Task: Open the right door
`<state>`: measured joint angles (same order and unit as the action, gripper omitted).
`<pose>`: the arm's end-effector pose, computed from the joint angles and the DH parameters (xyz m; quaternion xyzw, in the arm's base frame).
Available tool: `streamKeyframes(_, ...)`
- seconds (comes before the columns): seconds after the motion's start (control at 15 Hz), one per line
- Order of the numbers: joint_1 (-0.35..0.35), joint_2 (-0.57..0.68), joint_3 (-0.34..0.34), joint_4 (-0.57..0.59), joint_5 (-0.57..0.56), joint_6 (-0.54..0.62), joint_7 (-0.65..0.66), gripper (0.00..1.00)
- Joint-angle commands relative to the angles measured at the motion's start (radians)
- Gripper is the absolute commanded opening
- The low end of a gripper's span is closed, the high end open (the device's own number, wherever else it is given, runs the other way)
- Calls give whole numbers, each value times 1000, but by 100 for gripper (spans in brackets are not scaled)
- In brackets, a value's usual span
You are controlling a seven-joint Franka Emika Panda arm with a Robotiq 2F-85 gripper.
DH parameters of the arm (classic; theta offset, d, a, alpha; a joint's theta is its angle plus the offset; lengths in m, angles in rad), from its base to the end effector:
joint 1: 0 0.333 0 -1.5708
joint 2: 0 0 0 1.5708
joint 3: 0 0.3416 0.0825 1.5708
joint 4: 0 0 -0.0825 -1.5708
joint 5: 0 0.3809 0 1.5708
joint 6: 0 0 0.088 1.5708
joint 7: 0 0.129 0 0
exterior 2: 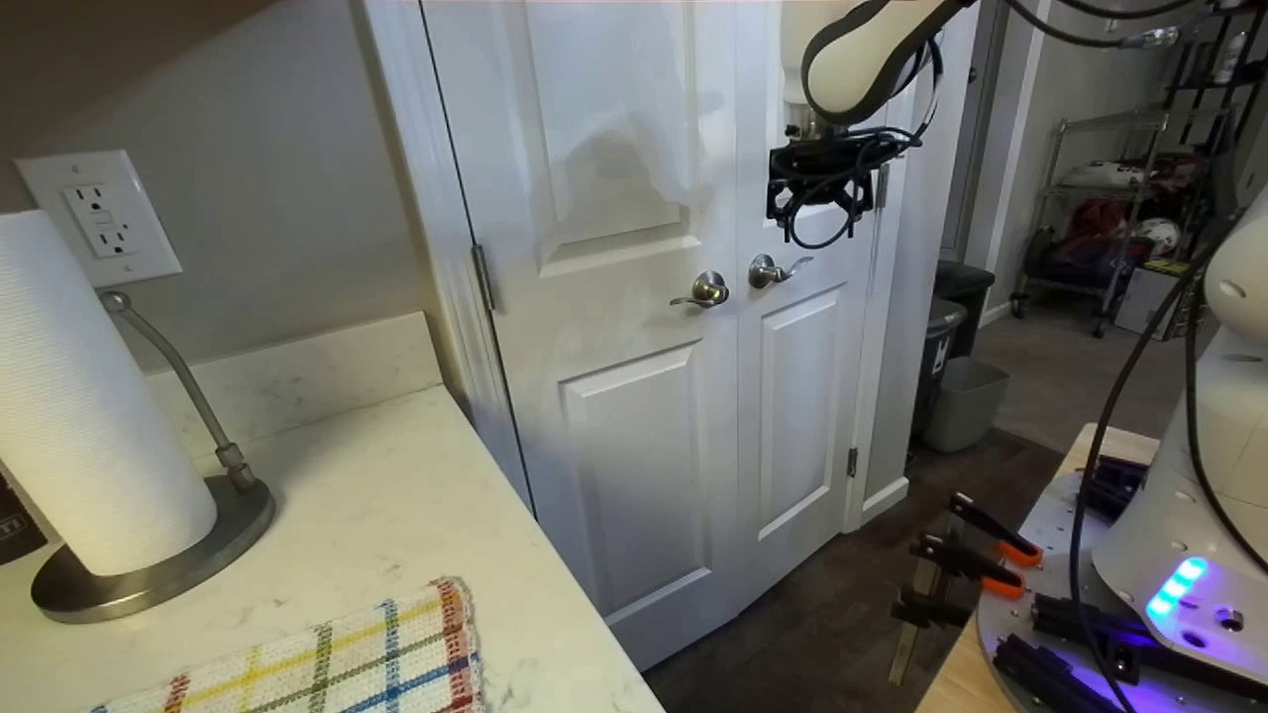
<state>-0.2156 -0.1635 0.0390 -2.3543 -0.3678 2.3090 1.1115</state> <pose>0.4779 -0.0982 0.4136 0.8534 -0.4972 0.1170 0.1039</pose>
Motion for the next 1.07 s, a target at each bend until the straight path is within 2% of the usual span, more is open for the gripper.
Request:
streamKeyframes(0.0, 10, 85, -26, 41, -75, 27, 126, 100)
streamKeyframes(0.53, 31, 219, -114, 130, -83, 121, 282, 100)
streamKeyframes(1.0, 48, 316, -201, 206, -39, 167, 336, 100)
